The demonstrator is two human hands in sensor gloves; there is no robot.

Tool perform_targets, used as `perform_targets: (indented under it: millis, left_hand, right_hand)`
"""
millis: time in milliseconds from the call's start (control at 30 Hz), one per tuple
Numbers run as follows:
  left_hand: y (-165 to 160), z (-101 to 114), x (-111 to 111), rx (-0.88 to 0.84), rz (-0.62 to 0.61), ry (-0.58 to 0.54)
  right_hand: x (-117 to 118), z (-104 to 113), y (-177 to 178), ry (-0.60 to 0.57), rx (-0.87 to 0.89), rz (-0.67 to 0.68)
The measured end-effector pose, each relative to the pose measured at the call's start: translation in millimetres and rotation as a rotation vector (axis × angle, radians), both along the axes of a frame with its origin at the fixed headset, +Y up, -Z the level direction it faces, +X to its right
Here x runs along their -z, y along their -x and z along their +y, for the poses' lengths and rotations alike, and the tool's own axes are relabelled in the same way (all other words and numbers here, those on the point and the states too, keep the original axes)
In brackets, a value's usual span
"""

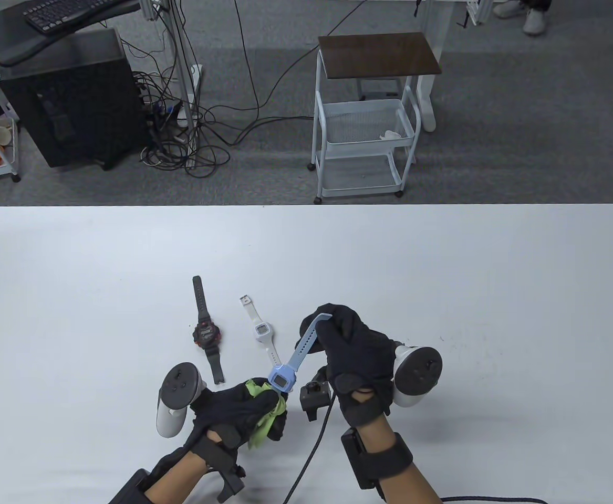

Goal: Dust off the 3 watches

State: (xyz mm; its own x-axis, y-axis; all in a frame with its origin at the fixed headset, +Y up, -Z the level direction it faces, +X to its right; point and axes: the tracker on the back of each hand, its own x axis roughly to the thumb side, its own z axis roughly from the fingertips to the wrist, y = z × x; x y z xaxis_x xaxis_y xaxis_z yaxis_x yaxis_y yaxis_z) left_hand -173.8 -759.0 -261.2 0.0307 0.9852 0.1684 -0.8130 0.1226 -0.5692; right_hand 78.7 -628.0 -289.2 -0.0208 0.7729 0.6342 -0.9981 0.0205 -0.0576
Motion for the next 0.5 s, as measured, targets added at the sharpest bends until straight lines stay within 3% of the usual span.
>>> perform_targets:
  millis: [500]
  left_hand:
    - [2.8, -0.4, 1.7, 0.05, 0.005, 0.004]
  right_hand:
    - [-0.7, 1.0, -4.5, -0.01, 0.03, -0.005]
